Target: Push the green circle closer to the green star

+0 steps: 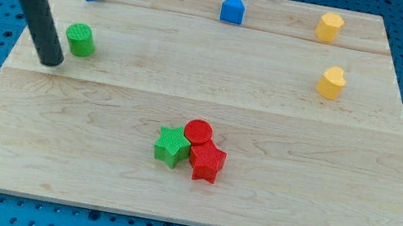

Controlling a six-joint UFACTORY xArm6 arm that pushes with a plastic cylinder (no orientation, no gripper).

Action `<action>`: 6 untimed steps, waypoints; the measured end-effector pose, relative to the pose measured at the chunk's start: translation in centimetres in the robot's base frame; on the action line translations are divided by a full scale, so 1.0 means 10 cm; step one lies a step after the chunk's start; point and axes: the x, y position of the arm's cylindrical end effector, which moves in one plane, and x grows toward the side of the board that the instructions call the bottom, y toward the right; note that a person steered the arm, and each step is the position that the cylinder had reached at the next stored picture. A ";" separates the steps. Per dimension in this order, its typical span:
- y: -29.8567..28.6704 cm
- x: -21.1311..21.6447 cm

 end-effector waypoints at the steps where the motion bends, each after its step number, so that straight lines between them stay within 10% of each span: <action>1: 0.03 -0.39; 4: 0.73 -0.76; 6: 1.37 0.03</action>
